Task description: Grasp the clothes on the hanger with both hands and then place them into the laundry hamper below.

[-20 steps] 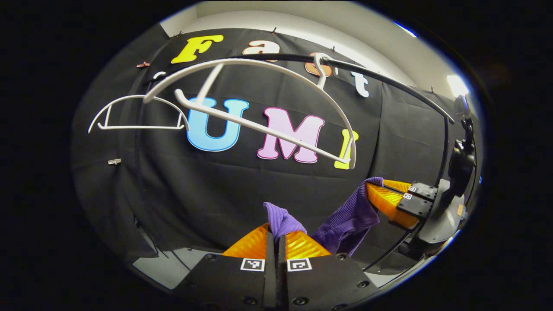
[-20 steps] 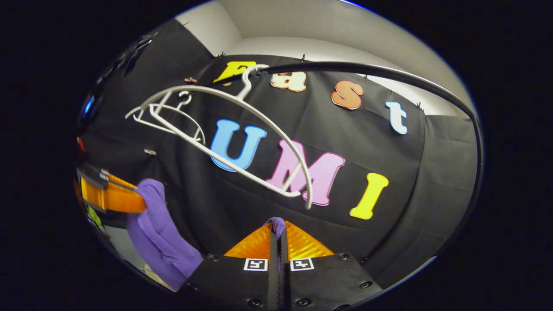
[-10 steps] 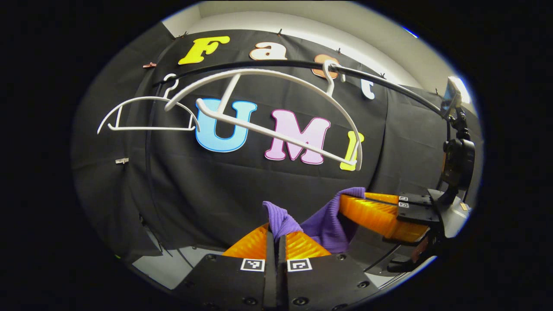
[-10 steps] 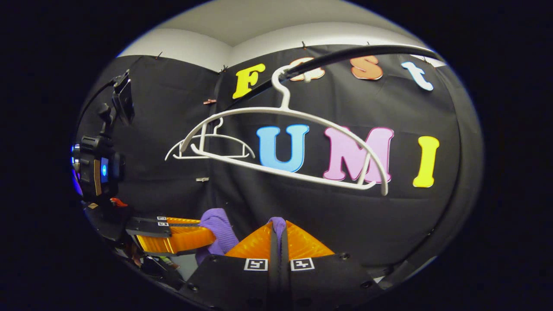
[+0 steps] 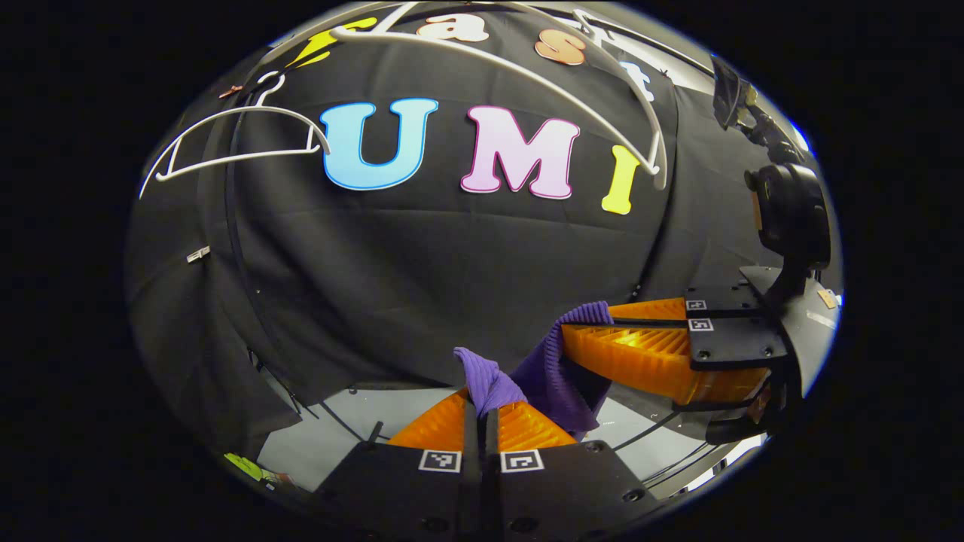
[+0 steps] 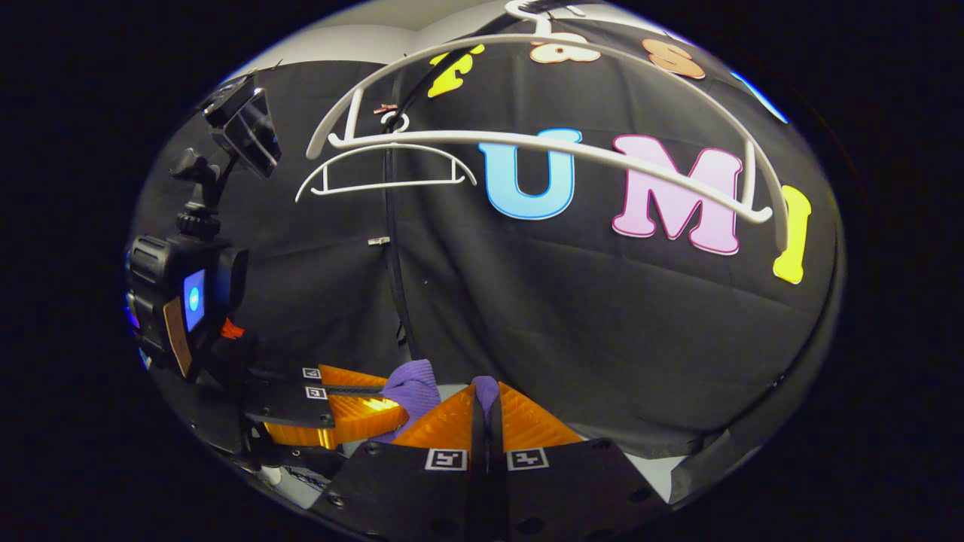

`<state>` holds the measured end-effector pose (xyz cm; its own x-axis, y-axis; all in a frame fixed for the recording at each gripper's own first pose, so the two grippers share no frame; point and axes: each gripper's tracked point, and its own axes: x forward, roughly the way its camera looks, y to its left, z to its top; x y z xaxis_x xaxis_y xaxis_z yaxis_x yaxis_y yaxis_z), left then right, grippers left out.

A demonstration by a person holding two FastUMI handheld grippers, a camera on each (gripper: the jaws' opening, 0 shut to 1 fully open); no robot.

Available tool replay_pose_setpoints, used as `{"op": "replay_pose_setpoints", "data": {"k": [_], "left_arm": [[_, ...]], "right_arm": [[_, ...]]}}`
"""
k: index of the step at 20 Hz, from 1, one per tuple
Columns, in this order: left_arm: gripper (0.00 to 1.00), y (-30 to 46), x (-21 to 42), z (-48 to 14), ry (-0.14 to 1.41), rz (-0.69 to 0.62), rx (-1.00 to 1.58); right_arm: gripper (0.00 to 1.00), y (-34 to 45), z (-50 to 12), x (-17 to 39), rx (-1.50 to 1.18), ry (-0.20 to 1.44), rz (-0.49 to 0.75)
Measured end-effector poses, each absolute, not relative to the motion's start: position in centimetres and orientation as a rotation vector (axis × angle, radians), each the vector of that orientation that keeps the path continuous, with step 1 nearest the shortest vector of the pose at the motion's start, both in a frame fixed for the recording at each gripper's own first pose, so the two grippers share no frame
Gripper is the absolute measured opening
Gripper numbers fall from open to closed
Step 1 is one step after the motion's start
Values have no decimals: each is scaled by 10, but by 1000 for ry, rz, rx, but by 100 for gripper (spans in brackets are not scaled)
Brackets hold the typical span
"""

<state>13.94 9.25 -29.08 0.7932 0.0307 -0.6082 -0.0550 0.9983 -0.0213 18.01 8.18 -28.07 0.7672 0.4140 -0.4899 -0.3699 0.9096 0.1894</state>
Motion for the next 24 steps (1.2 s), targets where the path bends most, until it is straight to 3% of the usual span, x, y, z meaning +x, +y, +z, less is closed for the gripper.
{"op": "replay_pose_setpoints", "data": {"k": [6,19,20,21,22,23,24], "left_arm": [[5,100,144,-296,677,55,-22],[5,136,136,-339,800,96,-89],[6,134,134,-342,816,93,-95],[7,131,133,-347,834,86,-102],[10,129,133,-347,843,81,-106],[15,128,129,-345,841,79,-112],[30,127,130,-343,832,75,-119]], "right_arm": [[5,114,-292,183,107,596,502],[5,104,-359,165,80,814,471],[1,103,-366,163,78,841,471],[8,102,-370,160,70,859,466],[8,103,-371,159,66,872,466],[16,103,-368,158,70,869,473],[24,101,-368,157,65,864,467]]}}
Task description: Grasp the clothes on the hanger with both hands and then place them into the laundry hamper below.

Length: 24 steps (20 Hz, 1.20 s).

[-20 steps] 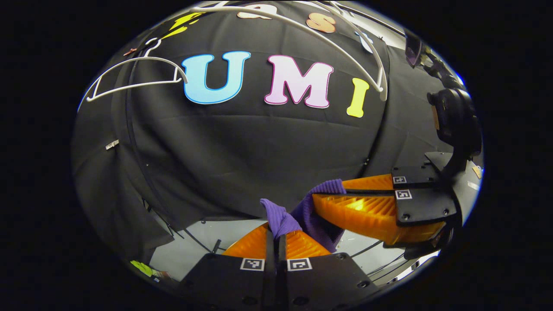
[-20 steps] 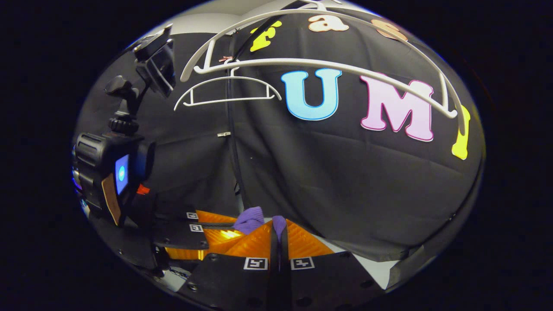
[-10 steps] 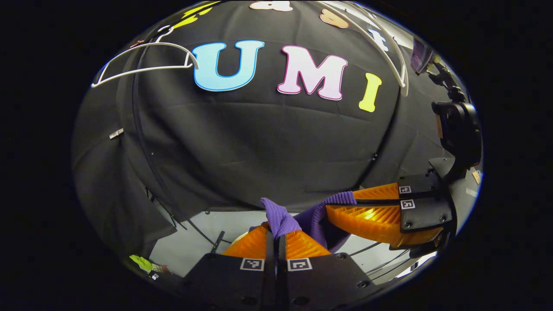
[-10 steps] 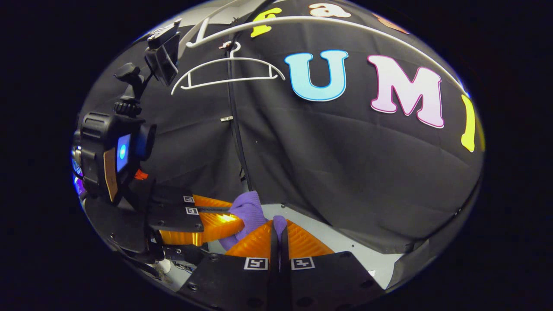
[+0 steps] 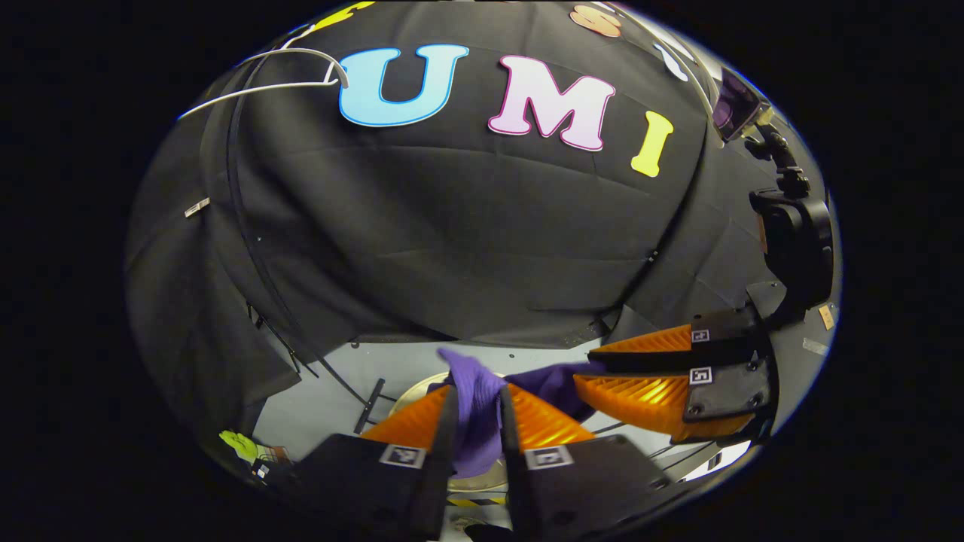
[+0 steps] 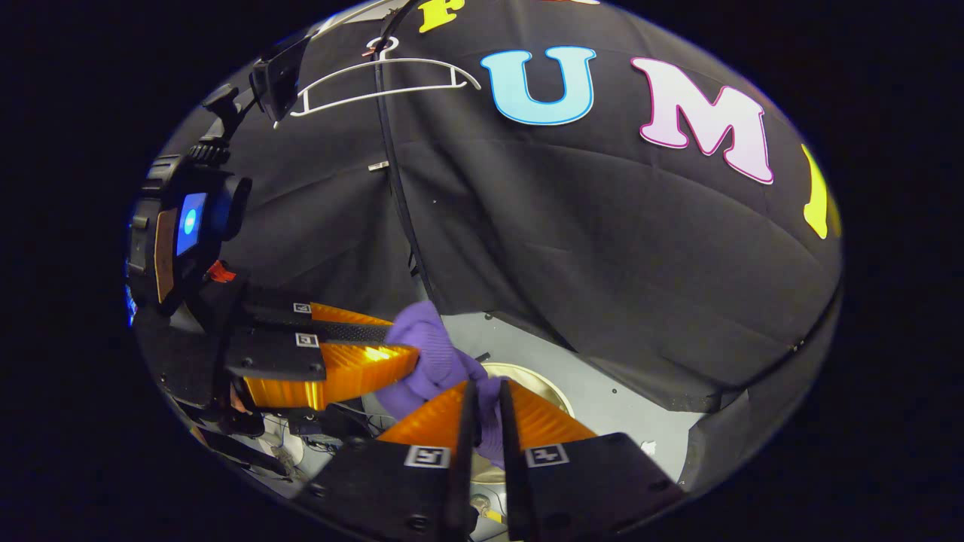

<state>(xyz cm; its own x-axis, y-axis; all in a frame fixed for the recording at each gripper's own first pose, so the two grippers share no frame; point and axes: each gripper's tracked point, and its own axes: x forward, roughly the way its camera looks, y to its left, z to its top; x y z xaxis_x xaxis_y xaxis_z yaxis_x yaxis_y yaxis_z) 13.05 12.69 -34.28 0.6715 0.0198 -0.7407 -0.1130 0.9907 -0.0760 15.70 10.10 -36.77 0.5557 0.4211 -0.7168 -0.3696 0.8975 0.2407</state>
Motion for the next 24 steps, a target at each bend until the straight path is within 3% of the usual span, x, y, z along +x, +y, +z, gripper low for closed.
{"op": "replay_pose_setpoints", "data": {"k": [1,3,5,6,8,11,19,24], "left_arm": [[44,129,132,-340,827,85,-117],[73,133,130,-343,832,102,-118],[82,133,126,-343,832,110,-117],[82,132,124,-341,829,108,-118],[92,131,120,-339,831,105,-120],[96,127,118,-333,821,96,-129],[95,117,124,-292,728,89,-100],[95,113,120,-227,589,90,-56]], "right_arm": [[32,97,-362,158,54,854,464],[81,98,-367,160,41,841,459],[81,96,-364,157,34,840,457],[83,94,-364,156,35,841,451],[88,92,-363,156,41,838,444],[98,86,-355,158,51,819,428],[98,74,-326,156,9,755,416],[98,57,-262,166,-22,593,371]]}}
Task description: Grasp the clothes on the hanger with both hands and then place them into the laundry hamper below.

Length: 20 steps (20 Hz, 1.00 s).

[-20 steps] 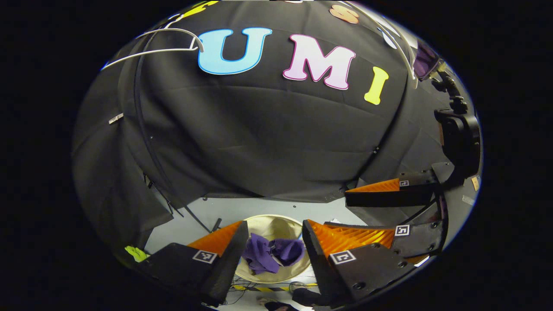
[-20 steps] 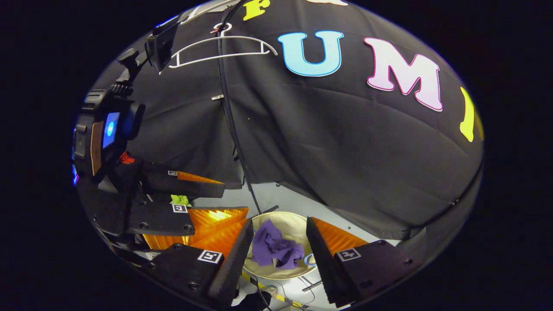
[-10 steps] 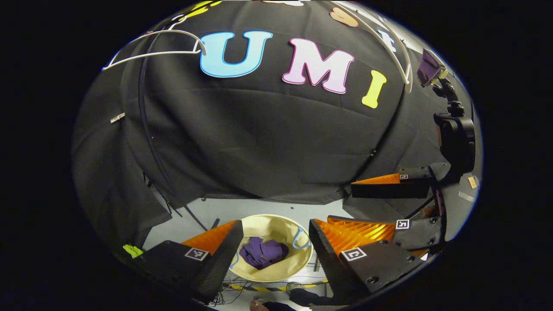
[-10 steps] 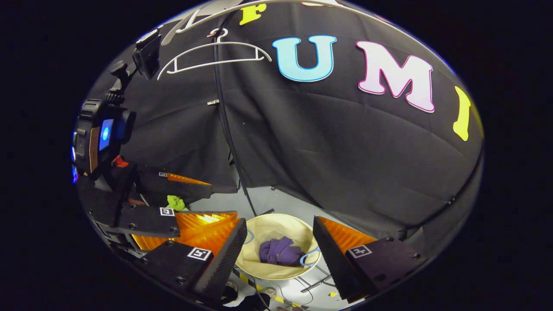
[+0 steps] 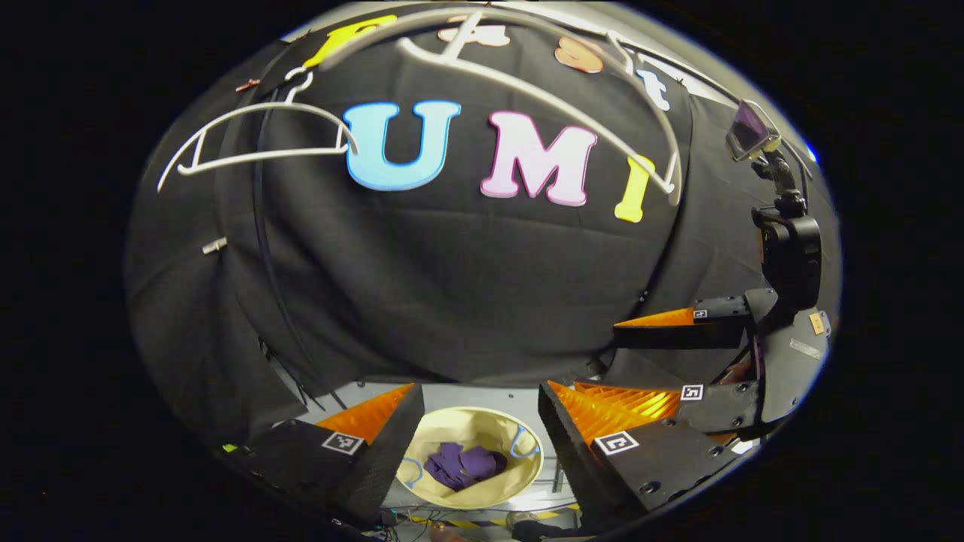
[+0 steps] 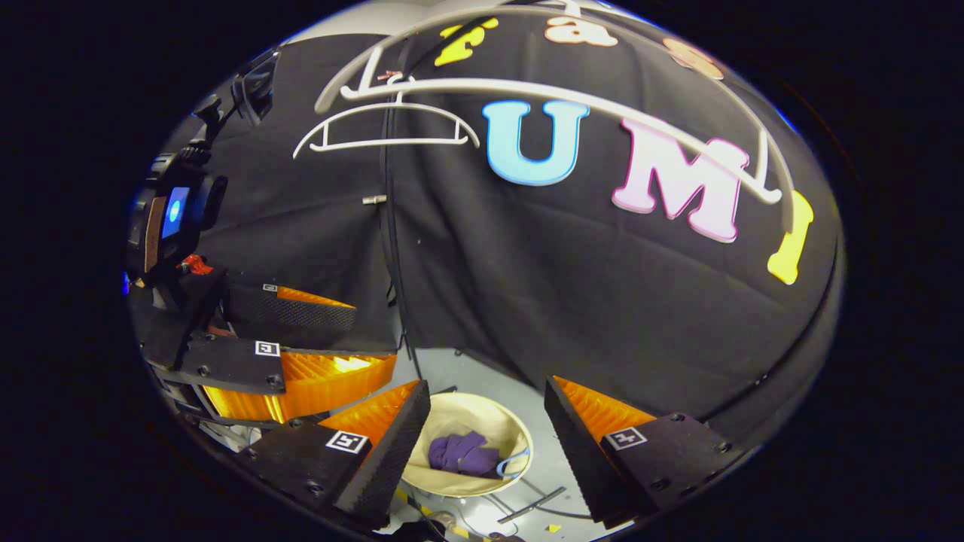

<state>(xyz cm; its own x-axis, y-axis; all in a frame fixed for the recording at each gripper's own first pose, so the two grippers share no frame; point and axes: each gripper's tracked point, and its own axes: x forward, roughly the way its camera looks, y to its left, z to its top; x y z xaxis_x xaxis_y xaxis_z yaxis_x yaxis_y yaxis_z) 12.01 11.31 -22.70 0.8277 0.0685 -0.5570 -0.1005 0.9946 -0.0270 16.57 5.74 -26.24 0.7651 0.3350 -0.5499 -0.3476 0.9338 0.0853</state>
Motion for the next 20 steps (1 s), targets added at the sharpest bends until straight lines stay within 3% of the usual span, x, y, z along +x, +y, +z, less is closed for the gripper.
{"op": "replay_pose_setpoints", "data": {"k": [11,20], "left_arm": [[93,84,108,-27,133,37,-8],[95,64,69,38,-3,5,7]], "right_arm": [[98,11,-79,160,132,163,223],[100,2,27,111,117,-101,155]]}}
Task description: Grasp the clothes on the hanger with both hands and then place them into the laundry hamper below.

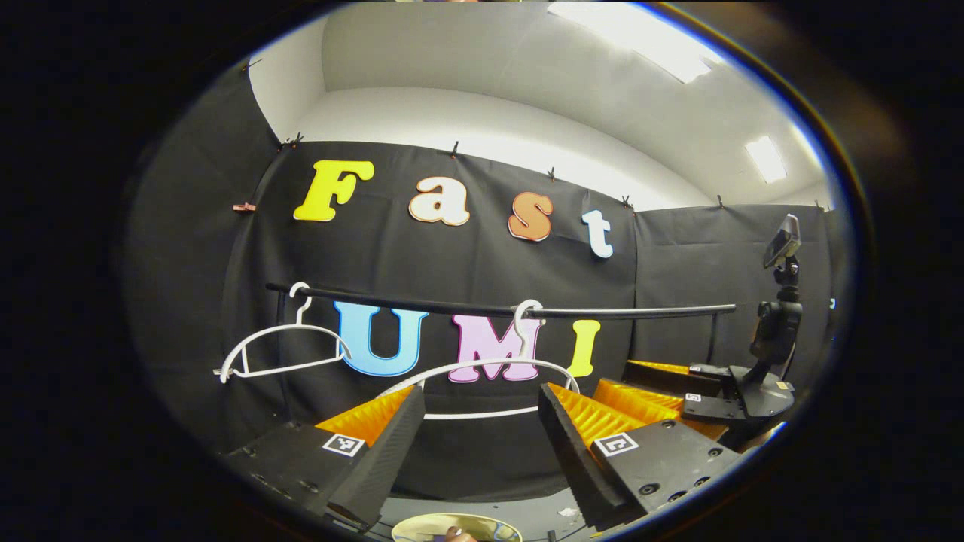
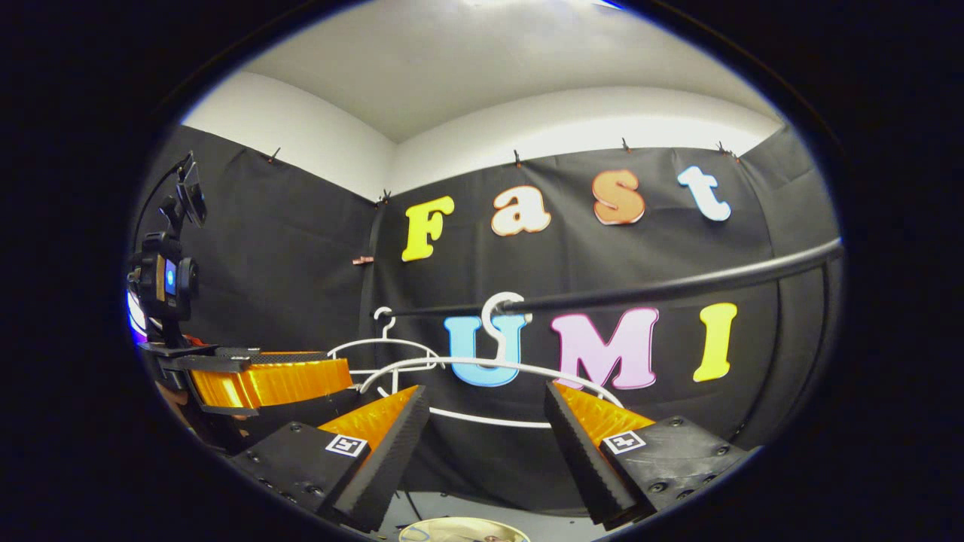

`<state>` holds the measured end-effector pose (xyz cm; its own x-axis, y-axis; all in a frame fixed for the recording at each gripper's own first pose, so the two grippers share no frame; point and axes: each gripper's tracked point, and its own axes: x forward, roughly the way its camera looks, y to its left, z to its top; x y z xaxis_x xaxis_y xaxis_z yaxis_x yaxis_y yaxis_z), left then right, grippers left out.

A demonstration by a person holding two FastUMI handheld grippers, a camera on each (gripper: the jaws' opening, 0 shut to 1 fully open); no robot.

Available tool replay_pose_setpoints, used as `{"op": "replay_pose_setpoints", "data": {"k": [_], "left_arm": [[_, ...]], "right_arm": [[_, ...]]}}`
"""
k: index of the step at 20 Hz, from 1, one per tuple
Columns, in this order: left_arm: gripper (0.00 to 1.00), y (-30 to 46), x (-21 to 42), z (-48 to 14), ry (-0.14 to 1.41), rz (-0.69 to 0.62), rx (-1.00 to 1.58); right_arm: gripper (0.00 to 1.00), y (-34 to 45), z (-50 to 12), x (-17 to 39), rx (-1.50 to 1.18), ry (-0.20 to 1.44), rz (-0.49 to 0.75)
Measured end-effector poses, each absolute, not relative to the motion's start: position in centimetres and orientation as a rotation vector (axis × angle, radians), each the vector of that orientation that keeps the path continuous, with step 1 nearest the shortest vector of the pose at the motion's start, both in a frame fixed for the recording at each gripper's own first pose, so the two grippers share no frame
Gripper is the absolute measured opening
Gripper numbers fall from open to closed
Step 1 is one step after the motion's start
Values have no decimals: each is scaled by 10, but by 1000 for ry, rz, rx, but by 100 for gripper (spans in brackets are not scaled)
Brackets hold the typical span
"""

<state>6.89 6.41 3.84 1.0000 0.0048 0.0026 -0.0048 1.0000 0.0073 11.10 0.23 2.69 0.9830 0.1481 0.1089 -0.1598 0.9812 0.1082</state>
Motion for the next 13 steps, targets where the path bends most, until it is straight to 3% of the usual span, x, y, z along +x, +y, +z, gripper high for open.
{"op": "replay_pose_setpoints", "data": {"k": [1,3,4,13], "left_arm": [[95,62,62,40,-5,8,17],[95,61,49,44,-8,19,38],[95,58,41,44,-11,13,31],[95,63,5,59,-55,-24,25]], "right_arm": [[94,0,34,106,85,-128,129],[94,-2,40,91,36,-156,81],[100,2,41,84,36,-156,66],[98,11,45,51,85,-138,-6]]}}
